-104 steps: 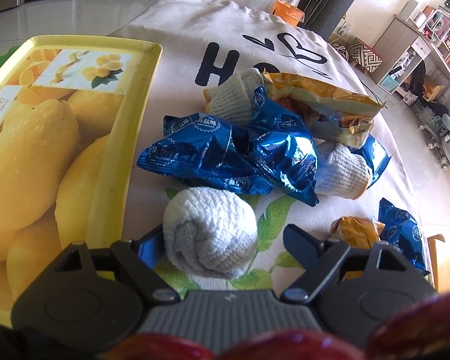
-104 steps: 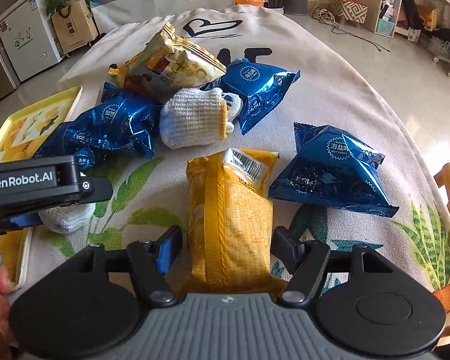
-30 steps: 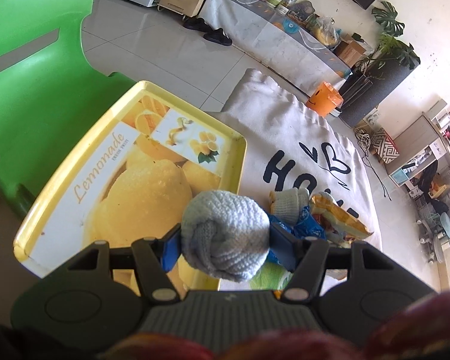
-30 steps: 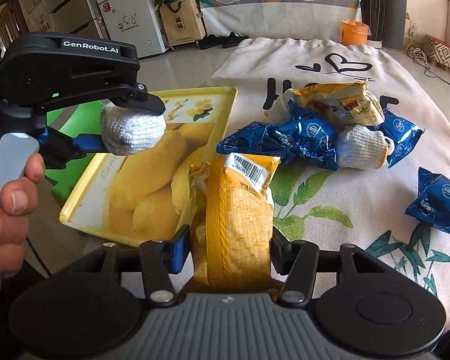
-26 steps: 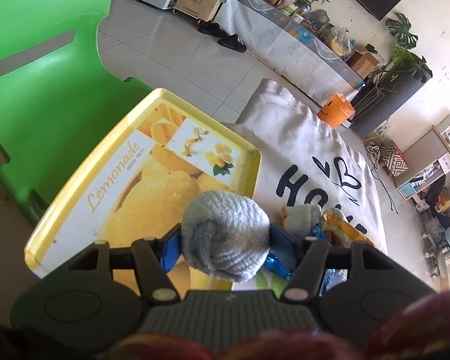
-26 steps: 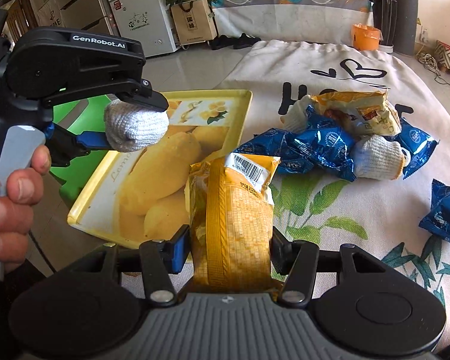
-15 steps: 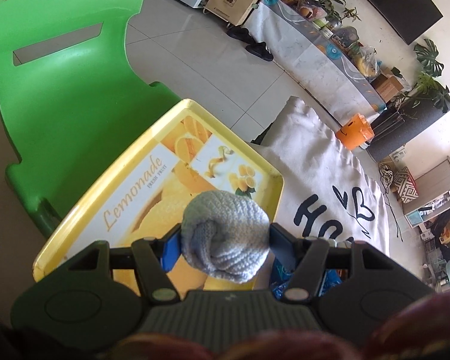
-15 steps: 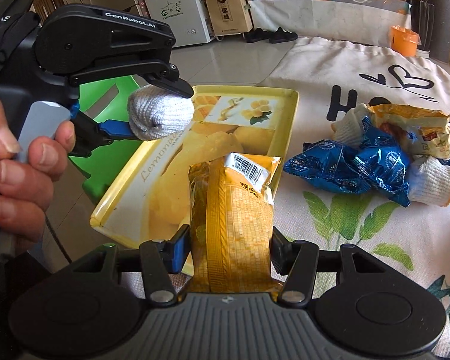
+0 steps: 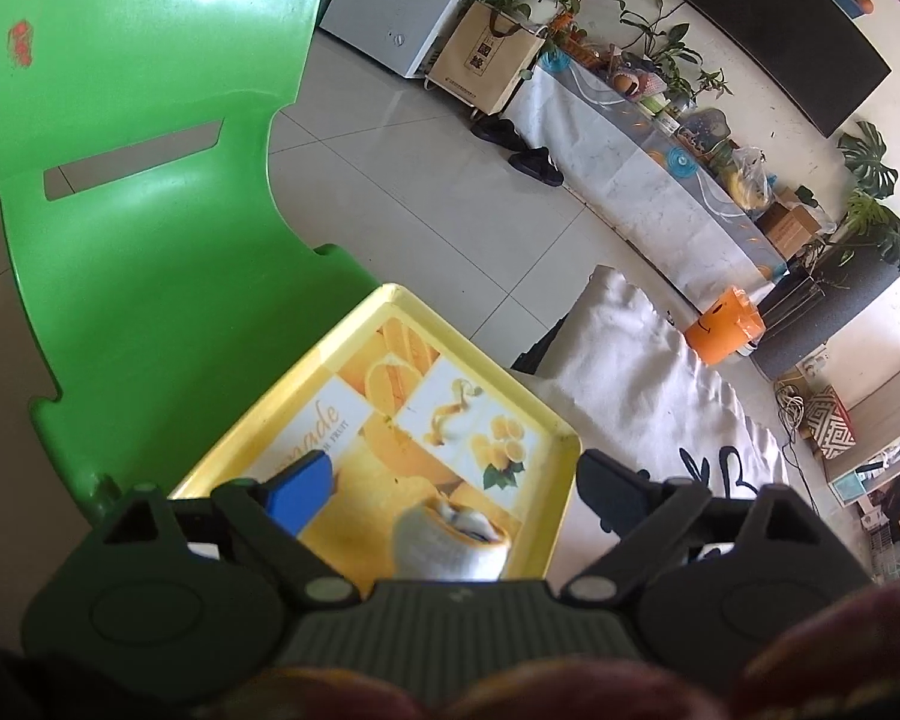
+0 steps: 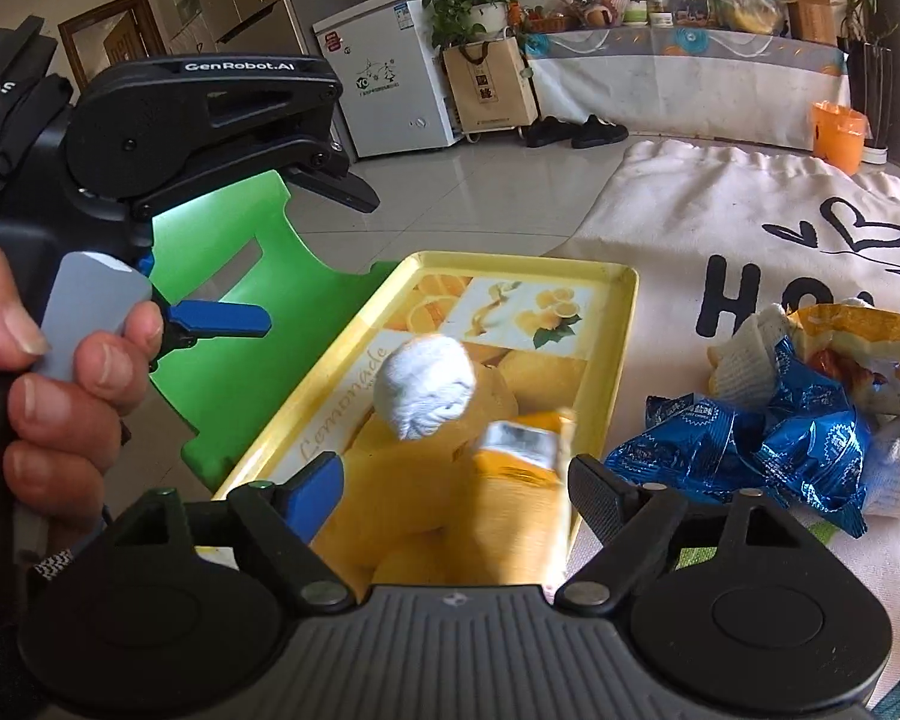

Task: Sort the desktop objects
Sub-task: 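Carry both items over the yellow tray and open the left gripper, then lower the yellow snack bag onto the tray and open the right gripper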

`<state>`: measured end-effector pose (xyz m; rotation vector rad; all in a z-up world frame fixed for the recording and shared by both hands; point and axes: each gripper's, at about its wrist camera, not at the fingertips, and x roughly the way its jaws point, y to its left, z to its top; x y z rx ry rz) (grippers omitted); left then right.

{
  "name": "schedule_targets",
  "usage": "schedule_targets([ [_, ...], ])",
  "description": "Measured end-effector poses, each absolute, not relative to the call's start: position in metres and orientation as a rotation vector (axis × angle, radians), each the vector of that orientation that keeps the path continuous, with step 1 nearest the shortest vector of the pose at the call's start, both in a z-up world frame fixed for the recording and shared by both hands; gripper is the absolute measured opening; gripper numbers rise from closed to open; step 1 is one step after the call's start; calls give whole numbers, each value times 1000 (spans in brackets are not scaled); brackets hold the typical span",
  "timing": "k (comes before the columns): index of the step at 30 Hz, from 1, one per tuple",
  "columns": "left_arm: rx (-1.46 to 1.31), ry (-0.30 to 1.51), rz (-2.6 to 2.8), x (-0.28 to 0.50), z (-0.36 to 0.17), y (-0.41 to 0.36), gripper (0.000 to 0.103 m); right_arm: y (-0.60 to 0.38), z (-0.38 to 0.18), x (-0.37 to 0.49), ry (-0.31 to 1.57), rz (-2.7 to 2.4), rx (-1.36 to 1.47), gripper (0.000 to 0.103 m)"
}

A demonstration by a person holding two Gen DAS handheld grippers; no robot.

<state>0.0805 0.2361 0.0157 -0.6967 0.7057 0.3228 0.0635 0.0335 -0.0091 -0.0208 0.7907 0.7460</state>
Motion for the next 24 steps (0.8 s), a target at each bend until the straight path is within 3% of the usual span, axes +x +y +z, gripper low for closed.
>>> schedule_targets([
  [10, -671, 745, 293, 72, 10, 224, 102, 18, -8, 50, 840, 672, -60, 83],
  [24, -599, 823, 200, 54, 0, 198, 102, -37, 6, 19, 839, 487, -82, 83],
])
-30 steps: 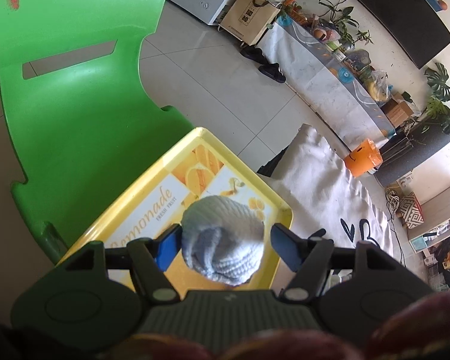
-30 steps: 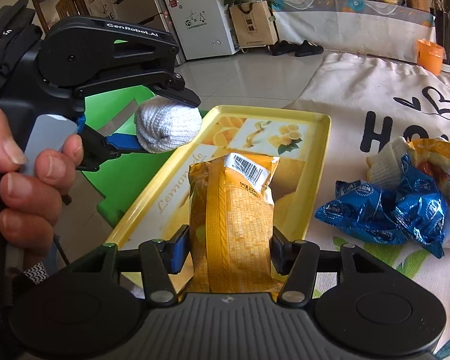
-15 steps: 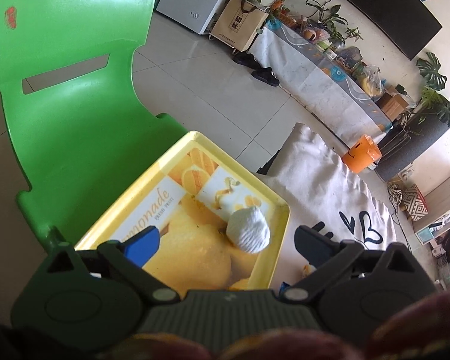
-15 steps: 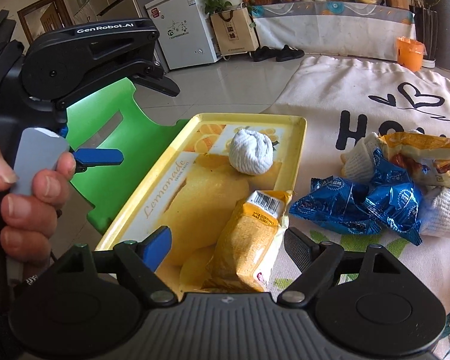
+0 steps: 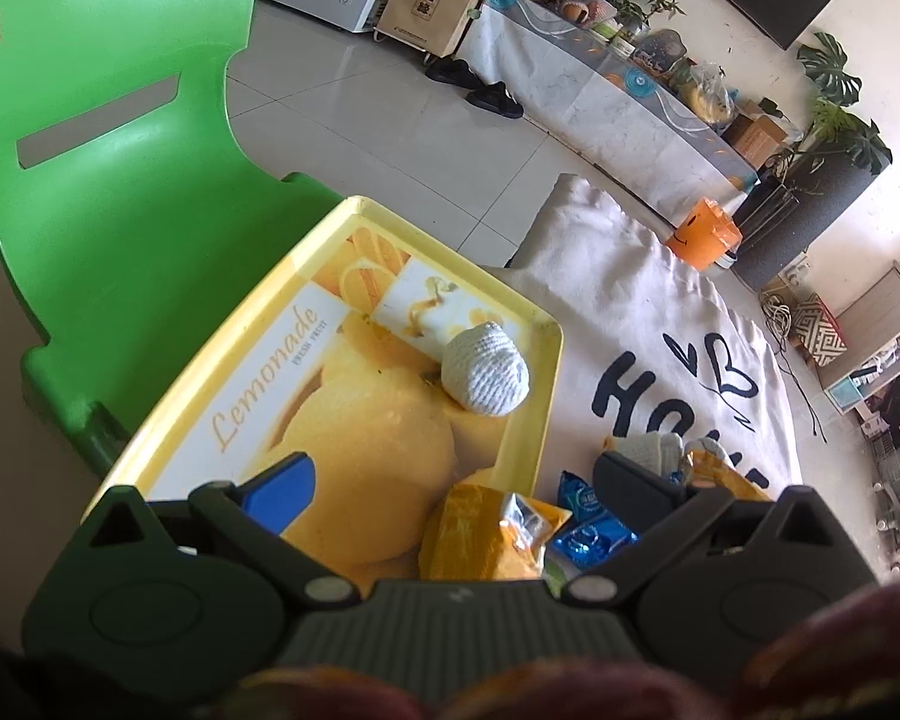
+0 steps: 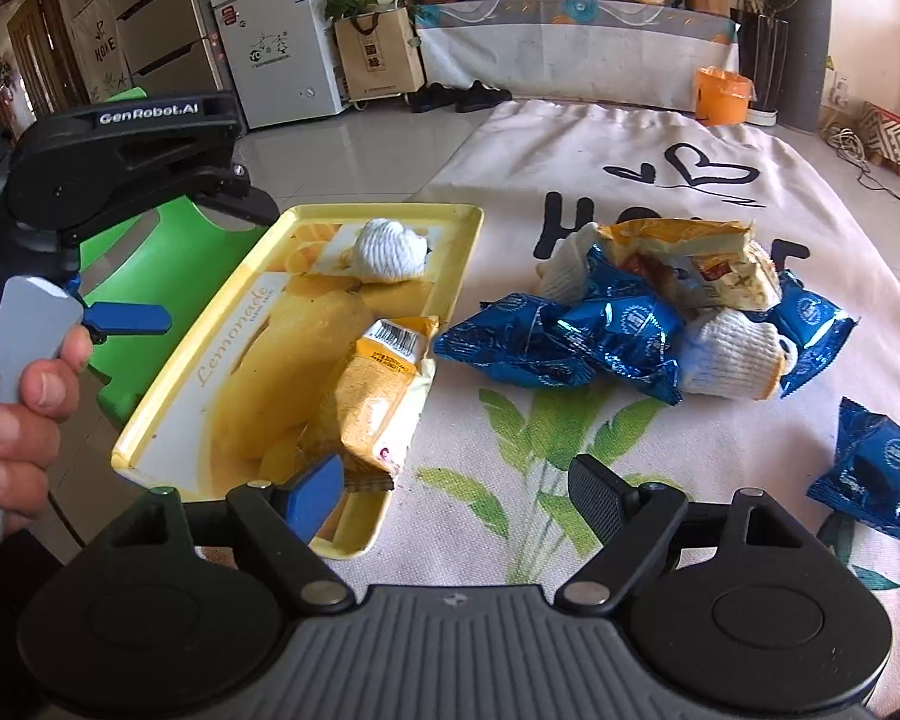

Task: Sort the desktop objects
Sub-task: 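Lower the yellow snack bag onto the tray and open the right gripper, then withdraw both tools from the tray back toward the snack pile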

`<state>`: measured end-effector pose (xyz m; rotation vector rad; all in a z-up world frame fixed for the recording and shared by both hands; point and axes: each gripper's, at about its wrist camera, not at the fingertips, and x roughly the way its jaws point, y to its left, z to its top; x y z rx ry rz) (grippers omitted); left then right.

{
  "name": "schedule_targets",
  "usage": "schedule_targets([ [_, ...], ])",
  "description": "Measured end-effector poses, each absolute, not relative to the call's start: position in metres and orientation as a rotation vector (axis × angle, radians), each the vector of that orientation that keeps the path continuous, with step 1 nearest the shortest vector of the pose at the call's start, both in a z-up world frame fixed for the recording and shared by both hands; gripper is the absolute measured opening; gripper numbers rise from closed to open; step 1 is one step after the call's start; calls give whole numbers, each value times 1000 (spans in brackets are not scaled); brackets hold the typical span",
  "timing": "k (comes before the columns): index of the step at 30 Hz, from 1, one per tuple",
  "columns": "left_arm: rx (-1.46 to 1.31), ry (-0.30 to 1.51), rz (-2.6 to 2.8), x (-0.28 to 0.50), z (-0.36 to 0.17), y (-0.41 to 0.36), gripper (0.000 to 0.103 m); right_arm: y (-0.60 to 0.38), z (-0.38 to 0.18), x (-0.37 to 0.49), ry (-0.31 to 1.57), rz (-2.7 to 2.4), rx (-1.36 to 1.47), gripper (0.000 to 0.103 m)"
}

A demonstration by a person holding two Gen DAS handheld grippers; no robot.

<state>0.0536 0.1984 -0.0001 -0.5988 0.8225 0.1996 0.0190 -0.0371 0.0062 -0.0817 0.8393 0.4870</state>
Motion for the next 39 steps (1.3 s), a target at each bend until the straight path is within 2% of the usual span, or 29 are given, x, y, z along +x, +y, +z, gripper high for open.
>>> schedule_targets([
  [10, -558, 870, 115, 42, -8, 165, 102, -73, 19, 2, 804, 409, -171, 83],
  [21, -553, 927, 71, 21, -7, 121, 102, -129, 21, 2, 861, 307, -65, 83],
  [26, -504, 960, 79, 11, -4, 100, 102, -151, 26, 0, 829, 282, -15, 83],
  [29, -512, 987, 90, 4, -7, 92, 102, -159, 25, 2, 838, 241, -1, 87],
  [39, -406, 1035, 99, -12, -7, 62, 102, -186, 27, 9, 833, 139, 101, 88],
])
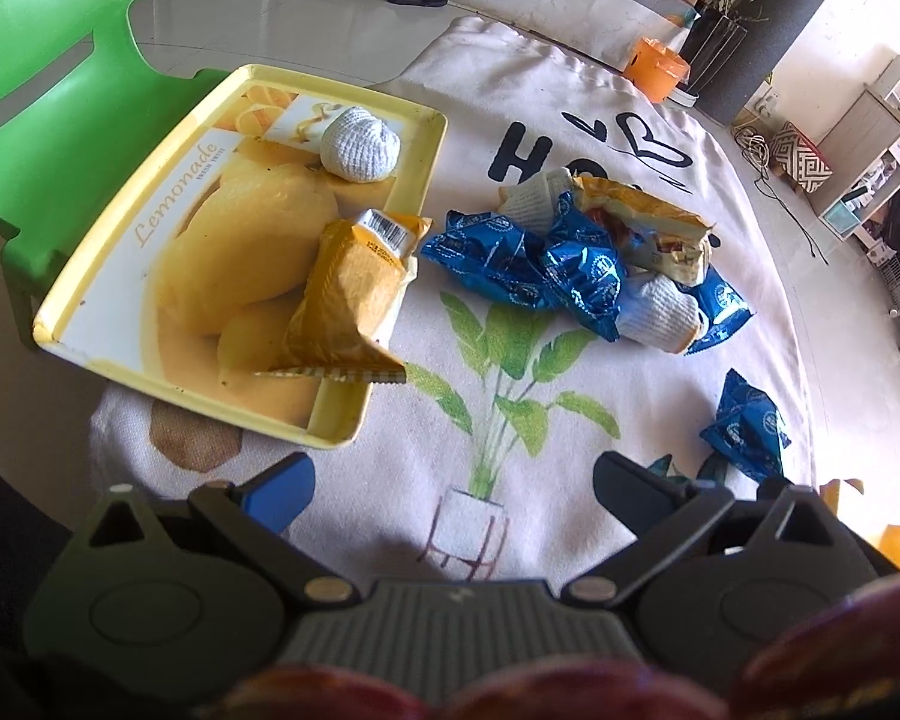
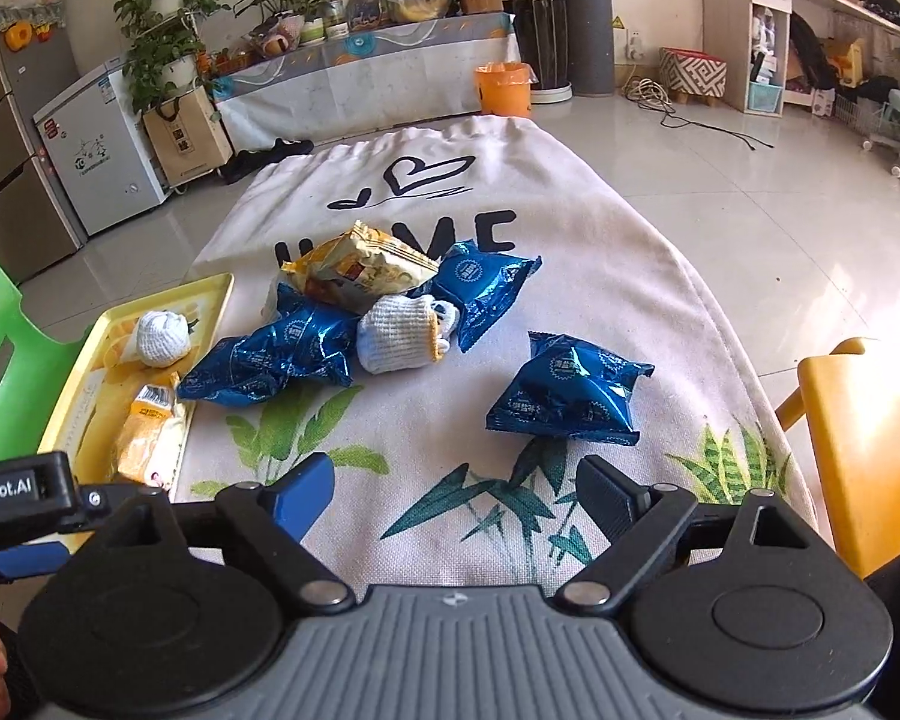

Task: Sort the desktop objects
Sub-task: 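Withdraw both tools from the tray back toward the snack pile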

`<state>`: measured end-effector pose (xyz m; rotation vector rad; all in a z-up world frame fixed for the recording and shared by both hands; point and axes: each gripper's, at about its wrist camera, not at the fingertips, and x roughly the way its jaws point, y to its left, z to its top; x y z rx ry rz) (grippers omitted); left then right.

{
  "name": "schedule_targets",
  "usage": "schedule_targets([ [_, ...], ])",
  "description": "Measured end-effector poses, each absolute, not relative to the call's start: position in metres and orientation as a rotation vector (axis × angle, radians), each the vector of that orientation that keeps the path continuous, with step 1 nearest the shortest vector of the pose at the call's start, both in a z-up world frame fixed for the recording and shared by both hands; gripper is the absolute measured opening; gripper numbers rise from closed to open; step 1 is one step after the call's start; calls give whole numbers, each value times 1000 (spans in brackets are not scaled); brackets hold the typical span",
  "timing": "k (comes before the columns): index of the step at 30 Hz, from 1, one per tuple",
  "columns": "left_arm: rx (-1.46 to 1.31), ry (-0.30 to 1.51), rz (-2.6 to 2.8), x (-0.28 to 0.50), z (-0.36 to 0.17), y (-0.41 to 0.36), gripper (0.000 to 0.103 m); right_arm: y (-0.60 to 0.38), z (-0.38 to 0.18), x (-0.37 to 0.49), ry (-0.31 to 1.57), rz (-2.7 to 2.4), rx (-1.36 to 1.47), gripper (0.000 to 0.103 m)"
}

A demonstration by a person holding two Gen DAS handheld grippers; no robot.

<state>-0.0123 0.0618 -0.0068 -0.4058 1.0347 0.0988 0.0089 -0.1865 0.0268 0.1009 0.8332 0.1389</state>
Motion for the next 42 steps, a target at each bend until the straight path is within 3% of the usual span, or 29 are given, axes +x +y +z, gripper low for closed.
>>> schedule_targets([
  [30, -248, 1091, 66, -27, 0, 23, 102, -183, 43, 0, 738, 234, 45, 93],
  [42, -250, 1125, 78, -35, 1, 19, 102, -189, 39, 7, 798, 218, 79, 93],
])
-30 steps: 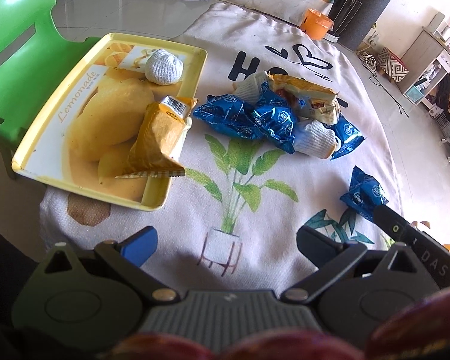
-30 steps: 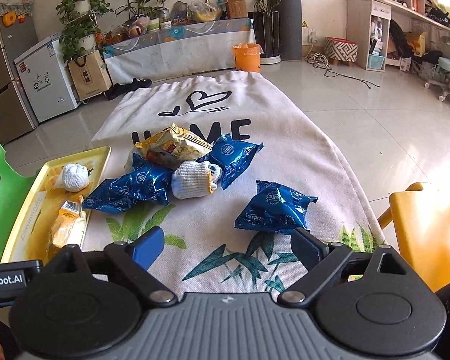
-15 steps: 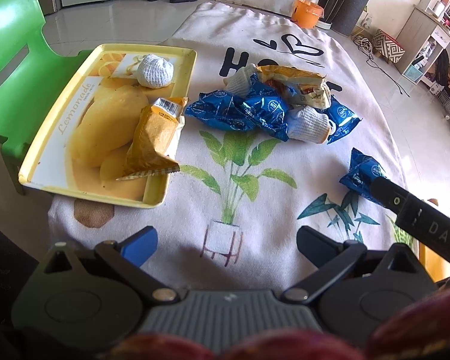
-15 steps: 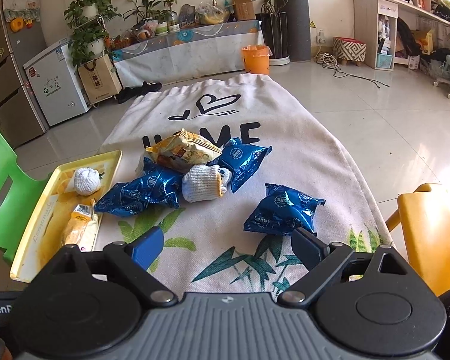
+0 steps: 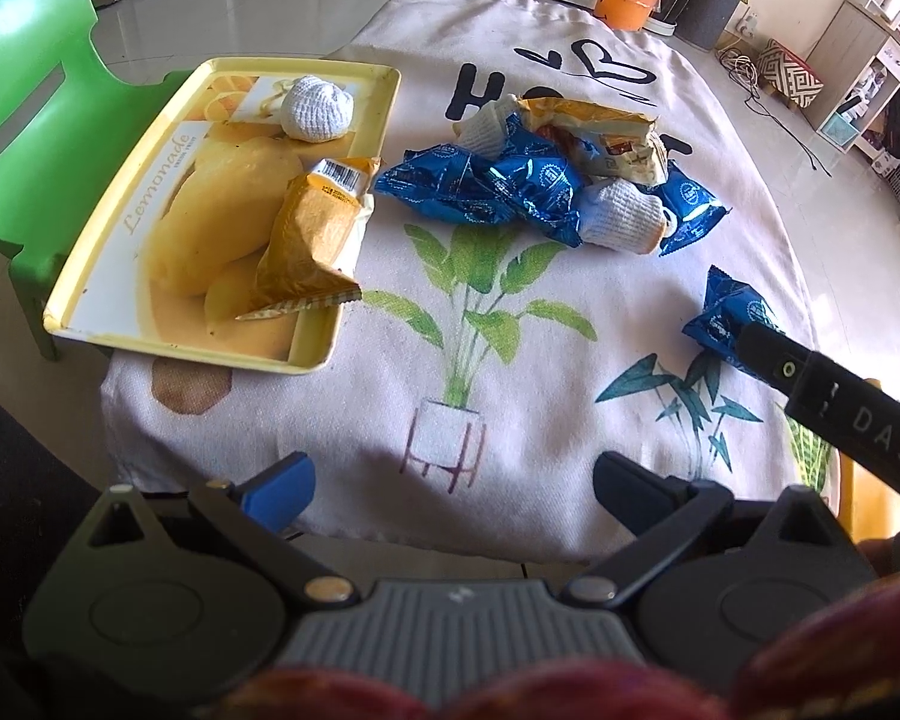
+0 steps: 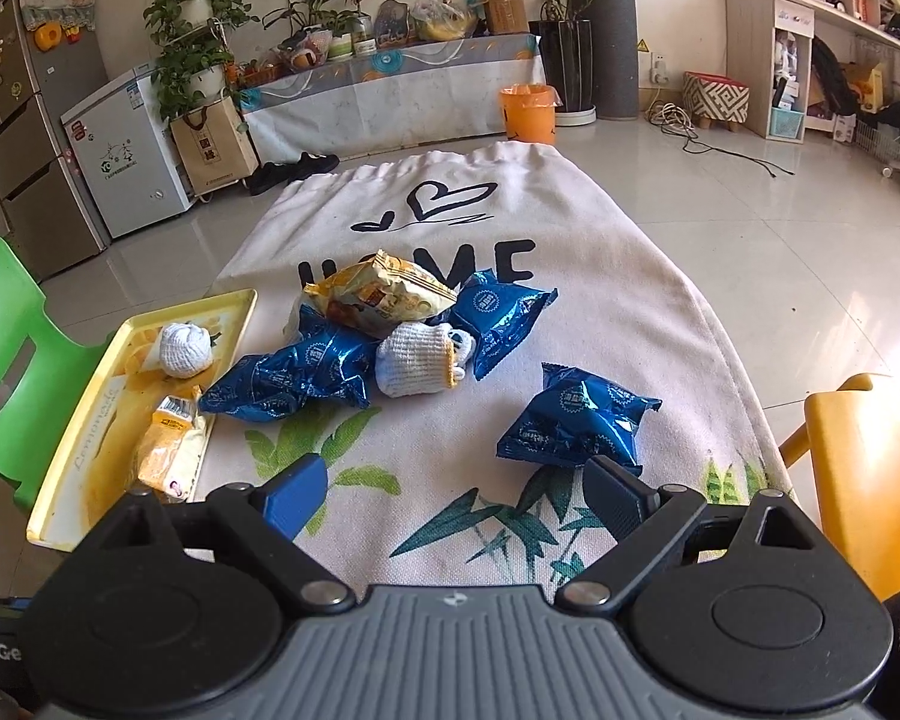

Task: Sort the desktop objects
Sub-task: 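Withdraw both tools from the tray back toward the snack pile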

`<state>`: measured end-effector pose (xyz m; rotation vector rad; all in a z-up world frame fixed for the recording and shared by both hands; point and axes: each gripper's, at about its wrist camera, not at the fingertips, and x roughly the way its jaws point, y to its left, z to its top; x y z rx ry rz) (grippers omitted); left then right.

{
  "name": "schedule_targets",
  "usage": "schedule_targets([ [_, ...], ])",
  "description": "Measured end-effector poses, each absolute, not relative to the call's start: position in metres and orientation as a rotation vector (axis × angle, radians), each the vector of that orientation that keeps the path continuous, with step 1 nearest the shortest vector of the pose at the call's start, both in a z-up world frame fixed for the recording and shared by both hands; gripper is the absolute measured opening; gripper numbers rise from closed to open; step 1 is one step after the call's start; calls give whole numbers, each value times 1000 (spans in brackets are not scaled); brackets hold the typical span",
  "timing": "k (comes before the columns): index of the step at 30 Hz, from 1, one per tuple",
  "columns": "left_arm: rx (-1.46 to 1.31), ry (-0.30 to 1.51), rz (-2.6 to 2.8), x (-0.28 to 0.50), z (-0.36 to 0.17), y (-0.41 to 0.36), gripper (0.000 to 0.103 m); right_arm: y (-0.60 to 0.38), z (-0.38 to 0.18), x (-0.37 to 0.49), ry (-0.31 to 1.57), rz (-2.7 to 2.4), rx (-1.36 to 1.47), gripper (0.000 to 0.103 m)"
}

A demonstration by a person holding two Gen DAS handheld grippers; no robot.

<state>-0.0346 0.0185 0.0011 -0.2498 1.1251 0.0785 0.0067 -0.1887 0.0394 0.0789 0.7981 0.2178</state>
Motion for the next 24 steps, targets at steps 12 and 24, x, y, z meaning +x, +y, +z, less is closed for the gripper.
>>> schedule_targets([
  [12, -236, 1050, 72, -46, 37, 12, 102, -209, 37, 10, 815, 183, 218, 92],
  [24, -266, 1023, 33, -50, 37, 14, 102, -238, 30, 20, 856, 59, 348, 92],
])
